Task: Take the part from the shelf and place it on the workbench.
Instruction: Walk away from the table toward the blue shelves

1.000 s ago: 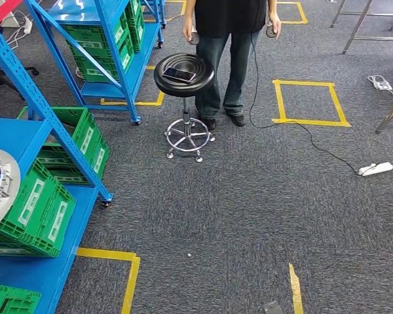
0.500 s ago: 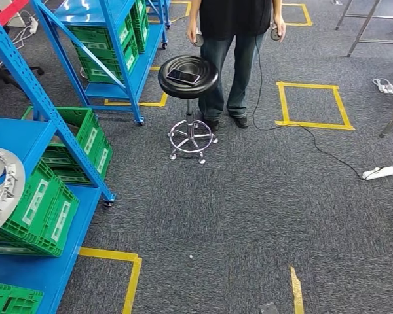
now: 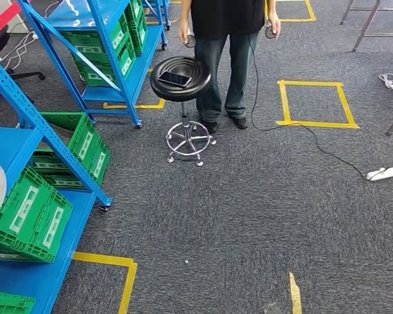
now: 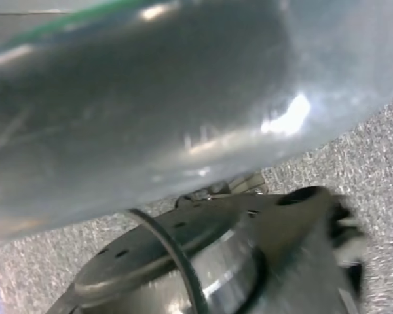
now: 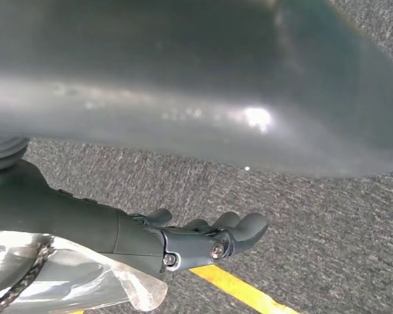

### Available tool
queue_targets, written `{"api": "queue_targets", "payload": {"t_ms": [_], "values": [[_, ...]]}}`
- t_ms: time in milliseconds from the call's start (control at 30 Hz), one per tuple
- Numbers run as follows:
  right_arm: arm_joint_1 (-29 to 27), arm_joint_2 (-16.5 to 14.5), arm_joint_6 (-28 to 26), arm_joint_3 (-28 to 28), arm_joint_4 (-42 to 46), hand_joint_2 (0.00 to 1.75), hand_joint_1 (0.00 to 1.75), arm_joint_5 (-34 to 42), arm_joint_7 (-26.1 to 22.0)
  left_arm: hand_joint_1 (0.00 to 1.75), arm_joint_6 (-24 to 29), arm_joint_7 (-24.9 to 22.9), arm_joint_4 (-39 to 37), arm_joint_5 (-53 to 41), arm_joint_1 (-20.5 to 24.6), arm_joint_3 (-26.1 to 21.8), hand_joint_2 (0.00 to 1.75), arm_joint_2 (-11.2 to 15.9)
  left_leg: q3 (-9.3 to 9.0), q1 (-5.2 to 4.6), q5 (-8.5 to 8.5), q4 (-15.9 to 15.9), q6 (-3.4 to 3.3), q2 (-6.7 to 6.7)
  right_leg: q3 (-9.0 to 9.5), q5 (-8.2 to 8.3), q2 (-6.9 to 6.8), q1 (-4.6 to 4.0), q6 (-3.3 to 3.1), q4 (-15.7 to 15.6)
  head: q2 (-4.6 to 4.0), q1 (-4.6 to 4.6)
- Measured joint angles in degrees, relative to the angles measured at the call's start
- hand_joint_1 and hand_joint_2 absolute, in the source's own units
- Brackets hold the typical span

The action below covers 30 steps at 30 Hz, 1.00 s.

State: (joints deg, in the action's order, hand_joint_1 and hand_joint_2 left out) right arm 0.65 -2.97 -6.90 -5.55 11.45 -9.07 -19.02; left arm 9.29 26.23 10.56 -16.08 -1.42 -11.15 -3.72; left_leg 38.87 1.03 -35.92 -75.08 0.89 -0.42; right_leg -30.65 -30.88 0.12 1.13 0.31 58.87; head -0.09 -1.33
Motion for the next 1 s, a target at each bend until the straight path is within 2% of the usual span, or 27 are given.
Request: {"api": "queue_targets", "payload": {"t_ms": [33, 67, 133, 167, 200, 267, 333, 367, 400, 467, 500, 533, 567, 633, 700, 767, 800, 867, 900, 933, 1000], "values": [[-0.04, 0.00, -0.02, 0.00, -0.01, 0.00, 0.00, 0.00, 0.00, 0.00, 0.01, -0.03, 0.00, -0.04, -0.10, 0.00, 0.00, -0.01, 0.89, -0.12, 0.88, -0.71, -0.33, 0.00, 0.44, -0.38, 0.01, -0.19, -0.05, 0.00, 0.00, 0.01], [-0.09, 0.00, -0.05, 0.00, -0.02, 0.00, 0.00, 0.00, 0.00, 0.00, 0.01, -0.05, 0.00, -0.08, -0.20, 0.00, 0.00, -0.03, 0.71, -0.30, 2.90, 0.82, -0.75, 0.00, 1.01, -0.80, 0.04, -0.33, -0.04, 0.00, 0.00, 0.01], [-0.13, -0.02, -0.09, 0.00, -0.05, 0.00, 0.00, 0.01, -0.01, 0.00, 0.07, -0.10, 0.00, -0.13, -0.27, -0.01, 0.00, -0.04, -1.61, -0.91, 7.78, 7.45, -1.72, 0.01, 2.16, -1.75, 0.03, -0.48, 0.07, -0.10, 0.00, 0.06], [-0.05, -0.03, -0.09, 0.01, -0.07, 0.00, 0.00, 0.01, -0.02, 0.00, 0.11, -0.10, 0.00, -0.14, -0.23, -0.01, 0.00, -0.04, -2.86, -1.28, 9.09, 10.42, -2.13, 0.06, 2.52, -2.19, -0.01, -0.51, 0.23, -0.17, 0.00, 0.09], [0.03, -0.04, -0.10, 0.01, -0.09, 0.00, 0.00, 0.02, -0.04, 0.00, 0.17, -0.11, 0.00, -0.14, -0.17, -0.02, 0.00, -0.02, -3.88, -1.61, 9.31, 12.62, -2.40, 0.10, 2.65, -2.52, -0.09, -0.46, 0.45, -0.29, 0.00, 0.10], [0.19, -0.07, -0.10, 0.02, -0.10, 0.00, 0.00, 0.03, -0.07, 0.00, 0.35, -0.14, 0.00, -0.14, -0.18, -0.05, 0.00, 0.03, -4.86, -2.07, 8.44, 14.73, -2.68, 0.11, 3.18, -2.53, -0.30, -0.31, 1.05, -0.39, 0.00, 0.08], [0.23, -0.08, -0.11, 0.03, -0.10, 0.00, 0.00, 0.05, -0.10, 0.00, 0.61, -0.18, 0.00, -0.15, -0.38, -0.09, 0.00, 0.07, -5.91, -2.00, 8.30, 16.19, -2.94, -0.02, 3.37, -2.82, -0.41, -0.08, 1.51, 0.08, 0.00, 0.10], [0.29, -0.07, -0.11, 0.04, -0.10, 0.00, 0.00, 0.06, -0.13, 0.00, 0.73, -0.20, 0.00, -0.15, -0.41, -0.13, 0.00, 0.08, -6.48, -1.90, 8.30, 16.69, -3.10, -0.04, 2.69, -3.57, -0.37, -0.03, 1.69, 1.32, 0.00, 0.14], [0.36, -0.07, -0.13, 0.06, -0.10, 0.00, 0.00, 0.08, -0.14, 0.00, 0.83, -0.21, 0.00, -0.16, -0.38, -0.16, 0.00, 0.07, -6.98, -1.78, 8.26, 17.04, -3.29, -0.05, 1.21, -4.73, -0.28, -0.02, 1.86, 3.73, 0.00, 0.19], [0.37, -0.07, -0.14, 0.17, -0.11, 0.00, 0.00, 0.10, -0.15, 0.00, 0.91, -0.22, 0.00, -0.16, -0.16, -0.23, 0.00, 0.00, -7.44, -1.79, 7.89, 17.13, -3.60, -0.04, -3.30, -7.33, -0.19, -0.07, 2.17, 10.55, 0.00, 0.23], [0.24, -0.07, -0.14, 0.23, -0.11, 0.00, 0.00, 0.11, -0.14, 0.00, 0.91, -0.22, 0.00, -0.17, -0.12, -0.24, 0.00, -0.07, -7.71, -1.78, 7.60, 17.12, -3.69, -0.06, -5.56, -7.91, -0.19, -0.05, 2.28, 13.21, 0.00, 0.23], [0.08, -0.07, -0.14, 0.28, -0.12, 0.00, 0.00, 0.11, -0.13, 0.00, 0.91, -0.22, 0.00, -0.17, -0.15, -0.24, 0.00, -0.14, -8.14, -1.76, 7.24, 17.11, -3.68, -0.10, -7.10, -7.39, -0.20, -0.03, 2.37, 14.24, 0.00, 0.25], [-0.05, -0.07, -0.14, 0.32, -0.13, 0.00, 0.00, 0.12, -0.11, 0.00, 0.91, -0.22, 0.00, -0.19, -0.23, -0.24, 0.00, -0.19, -8.69, -1.71, 6.82, 17.10, -3.60, -0.14, -7.65, -5.64, -0.21, -0.01, 2.46, 13.31, 0.00, 0.26], [-0.12, -0.05, -0.13, 0.35, -0.14, 0.00, 0.00, 0.14, -0.10, 0.00, 0.93, -0.24, -0.01, -0.23, -0.37, -0.26, 0.00, -0.27, -9.96, -1.56, 5.84, 17.08, -3.25, -0.17, -6.21, 0.06, -0.20, 0.01, 2.45, 7.04, 0.00, 0.25], [0.04, -0.05, -0.12, 0.37, -0.22, 0.00, 0.00, 0.16, -0.12, 0.00, 0.96, -0.27, -0.01, -0.25, -0.19, -0.29, 0.00, -0.30, -10.54, -1.57, 5.00, 16.87, -2.65, -0.18, -4.76, 2.12, -0.27, -0.19, 2.00, 1.97, 0.01, 0.26], [0.01, -0.06, -0.10, 0.38, -0.28, 0.00, 0.00, 0.19, -0.16, 0.00, 0.98, -0.29, -0.01, -0.26, -0.01, -0.31, 0.00, -0.33, -10.76, -1.69, 4.50, 16.59, -1.96, -0.15, -4.43, 1.81, -0.36, -0.37, 1.17, 0.99, 0.01, 0.27], [-0.10, -0.06, -0.10, 0.40, -0.29, 0.00, 0.00, 0.21, -0.17, 0.00, 0.98, -0.29, -0.01, -0.26, -0.02, -0.31, 0.00, -0.33, -10.94, -1.69, 4.22, 16.57, -1.65, -0.13, -4.06, 2.32, -0.36, -0.31, 0.75, 0.93, 0.01, 0.27], [-0.30, -0.07, -0.09, 0.48, -0.30, 0.00, 0.00, 0.27, -0.17, 0.00, 0.98, -0.28, -0.02, -0.27, -0.05, -0.32, 0.00, -0.28, -10.87, -1.54, 3.28, 15.36, -1.04, -0.08, -3.53, 2.59, -0.37, -0.13, 0.28, 0.52, 0.00, 0.21], [-0.25, -0.07, -0.09, 0.53, -0.30, 0.00, 0.00, 0.29, -0.17, 0.00, 0.98, -0.28, -0.02, -0.27, 0.00, -0.33, 0.00, -0.27, -9.93, -1.42, 2.22, 13.36, -0.71, -0.04, -3.27, 2.60, -0.37, -0.05, 0.12, 0.36, 0.00, 0.16], [-0.14, -0.07, -0.09, 0.59, -0.30, 0.00, 0.00, 0.30, -0.17, 0.00, 0.98, -0.28, -0.02, -0.28, 0.06, -0.33, 0.00, -0.29, -8.24, -1.27, 0.82, 10.13, -0.39, 0.01, -3.06, 2.54, -0.38, -0.05, -0.04, 0.28, 0.00, 0.14], [0.00, -0.07, -0.09, 0.69, -0.30, 0.00, 0.00, 0.31, -0.17, 0.00, 0.98, -0.28, -0.02, -0.31, 0.06, -0.33, 0.00, -0.34, -3.98, -1.03, -1.91, 2.90, 0.03, 0.03, -2.79, 2.24, -0.41, -0.07, -0.26, 0.23, 0.00, 0.15]]}}
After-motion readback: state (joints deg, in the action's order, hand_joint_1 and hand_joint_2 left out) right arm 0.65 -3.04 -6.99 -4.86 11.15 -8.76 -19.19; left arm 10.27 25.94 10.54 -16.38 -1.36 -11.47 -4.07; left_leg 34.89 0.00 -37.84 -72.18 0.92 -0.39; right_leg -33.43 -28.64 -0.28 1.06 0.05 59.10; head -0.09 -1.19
